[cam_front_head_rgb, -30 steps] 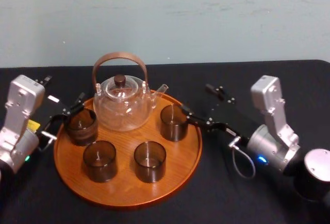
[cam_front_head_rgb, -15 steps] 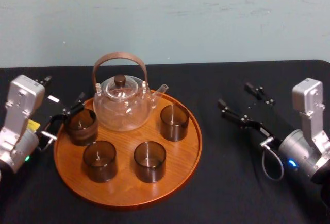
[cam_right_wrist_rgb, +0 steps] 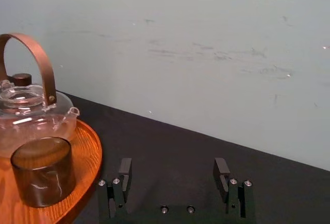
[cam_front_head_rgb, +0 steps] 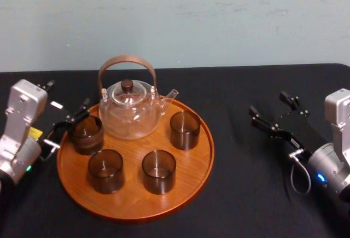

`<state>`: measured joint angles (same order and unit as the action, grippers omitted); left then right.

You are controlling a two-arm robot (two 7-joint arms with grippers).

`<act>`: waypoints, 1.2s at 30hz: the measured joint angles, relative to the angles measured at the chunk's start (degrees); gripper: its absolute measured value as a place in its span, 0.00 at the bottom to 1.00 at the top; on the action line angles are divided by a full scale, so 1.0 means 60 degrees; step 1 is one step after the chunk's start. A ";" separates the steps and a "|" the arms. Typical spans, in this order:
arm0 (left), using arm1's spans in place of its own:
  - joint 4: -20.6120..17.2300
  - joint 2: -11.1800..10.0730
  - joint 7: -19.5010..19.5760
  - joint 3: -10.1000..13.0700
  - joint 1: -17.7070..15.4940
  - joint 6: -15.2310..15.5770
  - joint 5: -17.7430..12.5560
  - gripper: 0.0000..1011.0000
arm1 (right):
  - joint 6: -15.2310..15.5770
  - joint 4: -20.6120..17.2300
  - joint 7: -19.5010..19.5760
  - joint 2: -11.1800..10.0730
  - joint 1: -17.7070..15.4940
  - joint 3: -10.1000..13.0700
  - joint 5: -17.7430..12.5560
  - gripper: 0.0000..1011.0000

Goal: Pick up the glass from the table and place it on the tray.

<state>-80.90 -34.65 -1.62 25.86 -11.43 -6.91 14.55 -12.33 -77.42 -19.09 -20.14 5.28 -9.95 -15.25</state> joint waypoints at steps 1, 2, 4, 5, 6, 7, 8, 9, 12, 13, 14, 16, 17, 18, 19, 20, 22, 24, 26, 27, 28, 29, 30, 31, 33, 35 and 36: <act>0.0000 0.0000 0.0000 0.0000 0.0000 0.0000 0.0000 0.99 | 0.0003 0.0012 0.0029 0.0016 -0.0007 0.0018 0.0029 0.99; 0.0000 0.0000 0.0000 0.0000 0.0000 0.0000 0.0000 0.99 | 0.0005 0.0014 0.0030 0.0015 -0.0007 0.0018 0.0033 0.99; 0.0000 0.0000 -0.0001 0.0000 0.0000 0.0000 0.0001 0.99 | 0.0006 0.0014 0.0024 0.0011 -0.0005 0.0012 0.0029 0.99; 0.0000 0.0000 0.0000 0.0000 0.0000 0.0000 0.0000 0.99 | 0.0006 0.0014 0.0022 0.0010 -0.0002 0.0009 0.0027 0.99; 0.0000 0.0000 -0.0001 0.0000 0.0000 0.0000 0.0001 0.99 | 0.0006 0.0013 0.0020 0.0008 -0.0001 0.0007 0.0025 0.99; 0.0000 0.0000 -0.0001 0.0000 0.0000 0.0000 0.0001 0.99 | 0.0007 0.0013 0.0018 0.0007 -0.0001 0.0005 0.0023 0.99; 0.0000 0.0000 0.0000 0.0000 0.0000 0.0000 0.0000 0.99 | 0.0009 0.0013 0.0013 0.0003 0.0002 0.0000 0.0021 0.99; 0.0000 0.0000 0.0000 0.0000 0.0000 0.0000 0.0001 0.99 | 0.0009 0.0013 0.0010 0.0002 0.0003 -0.0002 0.0019 0.99; 0.0000 0.0000 0.0000 0.0000 0.0000 0.0000 0.0001 0.99 | 0.0013 0.0014 -0.0002 -0.0003 0.0006 -0.0011 0.0013 0.99; 0.0000 0.0000 -0.0001 0.0000 0.0000 0.0000 0.0001 0.99 | 0.0014 0.0013 -0.0007 -0.0004 0.0007 -0.0013 0.0012 0.99; 0.0000 0.0000 -0.0001 0.0000 0.0000 0.0000 0.0001 0.99 | 0.0015 0.0014 -0.0014 -0.0006 0.0007 -0.0017 0.0008 0.99; 0.0000 0.0000 -0.0001 0.0000 -0.0001 0.0000 0.0000 0.99 | 0.0017 0.0013 -0.0019 -0.0007 0.0008 -0.0020 0.0004 0.99; 0.0000 0.0000 -0.0001 0.0000 0.0000 0.0000 0.0001 0.99 | 0.0018 0.0013 -0.0020 -0.0007 0.0009 -0.0021 0.0002 0.99; 0.0000 0.0000 0.0000 0.0000 0.0000 0.0000 0.0001 0.99 | 0.0019 0.0012 -0.0024 -0.0009 0.0010 -0.0023 -0.0003 0.99; 0.0000 0.0000 0.0000 0.0000 0.0000 0.0000 0.0001 0.99 | 0.0020 0.0012 -0.0025 -0.0009 0.0011 -0.0023 -0.0006 0.99; 0.0000 0.0000 -0.0001 0.0000 0.0000 0.0000 0.0000 0.99 | 0.0019 0.0011 -0.0027 -0.0010 0.0012 -0.0025 -0.0008 0.99; 0.0000 0.0000 0.0000 0.0000 -0.0001 0.0000 0.0001 0.99 | 0.0020 0.0010 -0.0031 -0.0012 0.0013 -0.0026 -0.0012 0.99; 0.0000 0.0000 -0.0001 0.0000 0.0000 0.0000 0.0001 0.99 | 0.0020 0.0009 -0.0033 -0.0014 0.0014 -0.0028 -0.0013 0.99; 0.0000 0.0000 0.0000 0.0000 0.0000 0.0000 0.0000 0.99 | 0.0020 0.0007 -0.0035 -0.0015 0.0016 -0.0031 -0.0016 0.99; 0.0000 0.0000 0.0000 0.0000 0.0000 0.0000 0.0000 0.99 | 0.0019 0.0005 -0.0036 -0.0017 0.0017 -0.0032 -0.0017 0.99; 0.0000 0.0000 0.0000 0.0000 0.0000 0.0000 0.0000 0.99 | 0.0020 0.0004 -0.0037 -0.0017 0.0018 -0.0033 -0.0018 0.99; 0.0000 0.0000 0.0000 0.0000 0.0000 0.0000 0.0001 0.99 | 0.0020 0.0004 -0.0038 -0.0018 0.0018 -0.0034 -0.0019 0.99; 0.0000 0.0000 0.0000 0.0000 0.0000 0.0000 0.0001 0.99 | 0.0020 0.0003 -0.0039 -0.0018 0.0018 -0.0034 -0.0019 0.99; 0.0000 0.0000 0.0000 0.0000 0.0000 0.0000 0.0000 0.99 | 0.0020 0.0002 -0.0040 -0.0020 0.0019 -0.0036 -0.0020 0.99; 0.0000 0.0000 0.0000 0.0000 0.0000 0.0000 0.0001 0.99 | 0.0019 0.0001 -0.0041 -0.0021 0.0019 -0.0037 -0.0022 0.99; 0.0000 0.0001 0.0000 0.0000 0.0000 0.0000 0.0000 0.99 | 0.0019 0.0002 -0.0044 -0.0021 0.0019 -0.0038 -0.0024 0.99; 0.0000 0.0000 -0.0001 0.0000 0.0000 0.0000 0.0001 0.99 | 0.0019 0.0002 -0.0045 -0.0021 0.0019 -0.0038 -0.0025 0.99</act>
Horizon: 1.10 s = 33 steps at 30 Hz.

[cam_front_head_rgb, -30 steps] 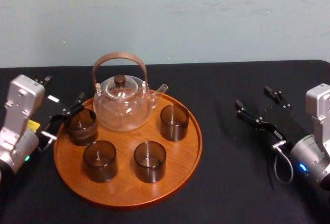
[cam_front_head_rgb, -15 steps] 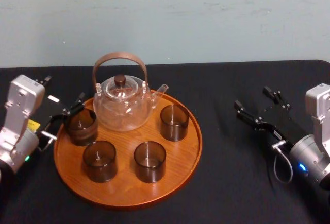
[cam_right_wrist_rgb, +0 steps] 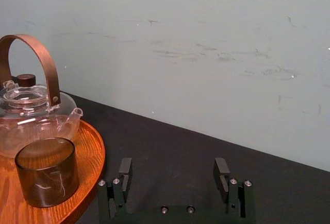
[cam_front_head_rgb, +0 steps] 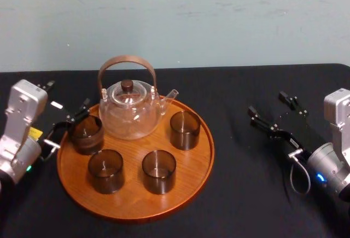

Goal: Pick up the glass from the table and place it on the tray.

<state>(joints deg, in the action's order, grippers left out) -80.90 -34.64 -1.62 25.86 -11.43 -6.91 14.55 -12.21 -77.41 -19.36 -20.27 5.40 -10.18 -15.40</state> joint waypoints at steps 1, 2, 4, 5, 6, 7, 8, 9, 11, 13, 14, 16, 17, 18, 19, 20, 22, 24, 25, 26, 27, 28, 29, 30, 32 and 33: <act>0.0000 0.0000 0.0000 0.0000 0.0000 0.0000 0.0000 0.99 | 0.0000 0.0000 -0.0001 0.0000 0.0000 0.0000 -0.0001 0.99; 0.0000 0.0000 0.0000 0.0000 0.0000 0.0000 0.0000 0.99 | 0.0000 0.0000 -0.0003 0.0000 0.0000 0.0000 -0.0003 0.99; 0.0000 0.0000 0.0000 0.0000 0.0000 0.0000 0.0000 0.99 | 0.0000 0.0000 -0.0004 0.0000 0.0000 0.0000 -0.0003 0.99; 0.0000 0.0000 0.0000 0.0000 -0.0001 0.0000 0.0000 0.99 | -0.0001 0.0000 -0.0005 0.0000 0.0000 0.0000 -0.0004 0.99; 0.0000 0.0000 0.0000 0.0000 -0.0001 0.0000 0.0000 0.99 | 0.0000 0.0000 -0.0004 -0.0001 0.0000 0.0000 -0.0004 0.99; 0.0000 0.0000 0.0000 0.0000 0.0000 0.0000 0.0000 0.99 | 0.0000 0.0000 -0.0005 0.0000 0.0000 0.0000 -0.0004 0.99; 0.0000 0.0000 0.0000 0.0000 -0.0001 0.0000 0.0000 0.99 | -0.0001 0.0000 -0.0004 0.0000 0.0000 0.0000 -0.0004 0.99; 0.0000 0.0000 0.0001 0.0000 0.0000 0.0000 0.0000 0.99 | -0.0001 0.0000 -0.0005 -0.0001 0.0000 0.0000 -0.0004 0.99; 0.0000 0.0000 0.0000 0.0000 0.0000 0.0000 -0.0001 0.99 | 0.0000 0.0000 -0.0005 0.0000 0.0000 0.0000 -0.0004 0.99; 0.0000 0.0000 0.0000 0.0000 -0.0001 0.0000 -0.0001 0.99 | -0.0001 0.0000 -0.0005 0.0000 0.0000 0.0000 -0.0004 0.99; 0.0000 -0.0001 0.0000 0.0000 0.0000 0.0000 0.0000 0.99 | -0.0001 0.0000 -0.0005 -0.0001 0.0000 0.0000 -0.0004 0.99; 0.0000 0.0000 0.0000 0.0000 0.0000 0.0000 0.0000 0.99 | 0.0000 0.0000 -0.0005 -0.0001 0.0000 0.0000 -0.0003 0.99; 0.0000 0.0000 0.0000 0.0000 0.0000 0.0000 0.0000 0.99 | -0.0001 0.0000 -0.0004 -0.0001 0.0000 0.0000 -0.0003 0.99; 0.0000 0.0000 0.0000 0.0000 0.0000 0.0000 0.0000 0.99 | -0.0001 0.0000 -0.0004 0.0000 0.0000 0.0000 -0.0003 0.99; 0.0000 0.0000 0.0000 -0.0001 -0.0001 0.0000 0.0000 0.99 | -0.0001 0.0000 -0.0004 -0.0001 0.0000 0.0000 -0.0003 0.99; 0.0000 0.0000 0.0000 0.0000 0.0000 0.0000 0.0000 0.99 | -0.0001 0.0000 -0.0004 -0.0001 0.0000 -0.0001 -0.0003 0.99; 0.0000 0.0000 0.0000 0.0000 0.0000 0.0000 0.0000 0.99 | -0.0001 0.0000 -0.0004 0.0000 0.0000 0.0000 -0.0003 0.99; 0.0000 0.0000 0.0000 0.0000 -0.0001 0.0000 0.0000 0.99 | -0.0001 0.0000 -0.0004 -0.0001 0.0000 0.0000 -0.0003 0.99; 0.0000 0.0000 0.0000 0.0000 0.0000 0.0000 0.0000 0.99 | -0.0001 0.0000 -0.0004 0.0000 0.0000 0.0000 -0.0003 0.99; 0.0000 0.0000 0.0000 0.0000 0.0000 0.0000 0.0000 0.99 | -0.0001 0.0000 -0.0004 0.0000 0.0000 0.0000 -0.0003 0.99; 0.0000 0.0000 0.0000 0.0000 0.0000 0.0000 0.0000 0.99 | -0.0001 -0.0001 -0.0004 -0.0001 0.0000 0.0000 -0.0003 0.99; 0.0000 0.0000 0.0000 0.0000 -0.0001 0.0000 0.0000 0.99 | 0.0000 0.0000 -0.0004 0.0000 0.0000 0.0000 -0.0003 0.99; 0.0000 0.0000 0.0000 0.0000 0.0000 0.0000 0.0000 0.99 | -0.0001 0.0000 -0.0004 -0.0001 0.0000 0.0000 -0.0003 0.99; 0.0000 0.0000 0.0000 0.0000 0.0000 0.0000 0.0000 0.99 | 0.0000 0.0000 -0.0004 -0.0001 0.0000 0.0000 -0.0003 0.99; 0.0000 0.0000 0.0000 0.0000 0.0000 0.0000 0.0000 0.99 | -0.0001 0.0000 -0.0004 0.0000 0.0000 0.0000 -0.0003 0.99; 0.0000 0.0000 0.0000 0.0000 0.0000 0.0000 -0.0001 0.99 | -0.0001 0.0000 -0.0004 -0.0001 0.0000 0.0000 -0.0003 0.99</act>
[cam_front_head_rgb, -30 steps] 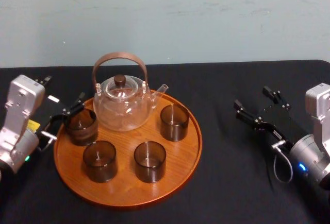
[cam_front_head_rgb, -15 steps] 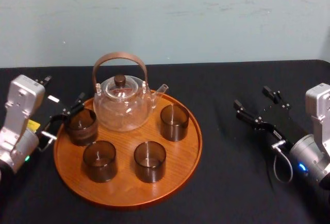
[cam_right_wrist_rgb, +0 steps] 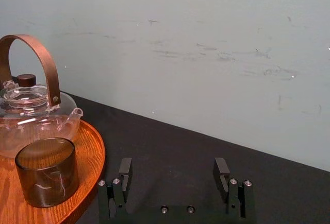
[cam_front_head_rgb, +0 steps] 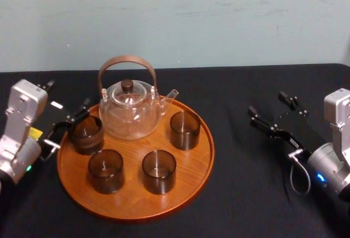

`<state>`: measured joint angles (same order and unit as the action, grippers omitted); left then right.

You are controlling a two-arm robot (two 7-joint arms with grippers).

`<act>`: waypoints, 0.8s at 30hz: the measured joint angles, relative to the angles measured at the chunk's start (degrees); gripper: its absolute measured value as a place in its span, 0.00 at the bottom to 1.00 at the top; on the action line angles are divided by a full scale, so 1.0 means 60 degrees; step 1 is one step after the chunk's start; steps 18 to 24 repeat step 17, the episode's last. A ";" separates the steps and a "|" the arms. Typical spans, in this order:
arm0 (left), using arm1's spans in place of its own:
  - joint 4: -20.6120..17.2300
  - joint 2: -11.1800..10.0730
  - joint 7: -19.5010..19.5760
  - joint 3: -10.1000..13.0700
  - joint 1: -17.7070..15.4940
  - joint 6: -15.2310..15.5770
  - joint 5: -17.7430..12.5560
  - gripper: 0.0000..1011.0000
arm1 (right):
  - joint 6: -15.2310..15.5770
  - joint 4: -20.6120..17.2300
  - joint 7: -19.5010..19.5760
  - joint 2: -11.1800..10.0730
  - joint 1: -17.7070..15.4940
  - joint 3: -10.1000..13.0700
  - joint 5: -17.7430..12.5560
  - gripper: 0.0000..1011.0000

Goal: Pick up the glass from the table and place it on the tray.

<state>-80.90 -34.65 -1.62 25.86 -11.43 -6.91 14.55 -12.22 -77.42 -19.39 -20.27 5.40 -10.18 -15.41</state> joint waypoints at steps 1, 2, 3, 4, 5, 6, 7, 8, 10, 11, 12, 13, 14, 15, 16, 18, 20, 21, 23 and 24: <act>0.0000 0.0001 0.0000 0.0000 0.0000 0.0000 0.0000 0.99 | 0.0000 0.0000 0.0000 0.0001 0.0000 0.0000 0.0001 0.99; 0.0000 0.0000 0.0000 0.0000 0.0000 0.0000 0.0001 0.99 | 0.0001 0.0000 -0.0001 0.0000 0.0000 0.0000 0.0001 0.99; 0.0000 0.0000 0.0000 0.0000 0.0000 0.0000 0.0000 0.99 | 0.0000 0.0000 0.0000 0.0001 0.0000 0.0000 0.0001 0.99; 0.0000 0.0000 0.0000 0.0000 0.0000 0.0000 0.0001 0.99 | 0.0001 0.0000 0.0000 0.0000 0.0000 0.0000 0.0000 0.99; 0.0000 0.0000 0.0000 0.0000 0.0000 0.0000 0.0000 0.99 | 0.0000 0.0000 0.0000 0.0000 0.0000 0.0000 0.0000 0.99; 0.0000 0.0000 0.0000 0.0000 0.0000 0.0000 0.0001 0.99 | 0.0000 0.0000 0.0000 0.0000 0.0001 0.0000 0.0000 0.99; 0.0000 0.0000 0.0000 0.0000 -0.0001 0.0000 0.0000 0.99 | 0.0000 0.0000 0.0000 0.0001 0.0000 0.0000 0.0000 0.99; 0.0000 0.0000 0.0000 0.0000 0.0000 0.0000 0.0001 0.99 | 0.0000 0.0000 0.0000 0.0000 0.0000 0.0000 0.0000 0.99; 0.0000 0.0000 0.0000 0.0000 0.0000 0.0000 0.0001 0.99 | 0.0001 0.0000 0.0000 0.0000 0.0000 0.0000 0.0000 0.99; 0.0000 0.0000 0.0000 0.0000 -0.0001 0.0000 0.0000 0.99 | 0.0001 0.0000 0.0000 0.0000 0.0000 0.0000 0.0001 0.99; 0.0000 0.0000 0.0000 0.0000 0.0000 0.0000 0.0000 0.99 | -0.0001 0.0000 0.0000 0.0000 0.0000 0.0000 0.0000 0.99; 0.0000 0.0000 0.0000 0.0000 0.0000 0.0000 0.0001 0.99 | 0.0000 0.0000 0.0000 0.0000 0.0000 0.0000 0.0000 0.99; 0.0000 0.0000 0.0000 0.0000 0.0000 0.0000 0.0001 0.99 | 0.0000 0.0000 0.0000 0.0000 0.0000 0.0000 0.0001 0.99; 0.0000 0.0000 0.0000 0.0000 0.0000 0.0000 0.0001 0.99 | 0.0000 0.0000 0.0000 0.0000 0.0000 0.0000 0.0001 0.99; 0.0000 0.0000 0.0000 0.0000 0.0000 0.0000 0.0001 0.99 | 0.0001 0.0000 0.0000 0.0000 0.0001 0.0000 0.0001 0.99; 0.0000 0.0000 0.0000 0.0000 0.0000 0.0000 0.0001 0.99 | 0.0000 0.0000 0.0000 0.0001 0.0000 0.0000 0.0001 0.99; 0.0000 0.0000 0.0000 0.0000 0.0000 0.0000 0.0001 0.99 | 0.0000 0.0000 0.0000 0.0001 0.0000 0.0000 0.0001 0.99; 0.0000 0.0000 0.0000 0.0000 0.0000 0.0000 0.0001 0.99 | 0.0000 0.0000 0.0000 0.0001 0.0000 0.0000 0.0001 0.99; 0.0000 0.0000 0.0000 0.0000 0.0000 0.0000 0.0001 0.99 | 0.0000 0.0000 0.0000 0.0001 0.0000 0.0000 0.0001 0.99; 0.0000 0.0000 0.0000 0.0000 0.0000 0.0000 0.0001 0.99 | 0.0000 0.0000 0.0000 0.0001 0.0000 0.0000 0.0001 0.99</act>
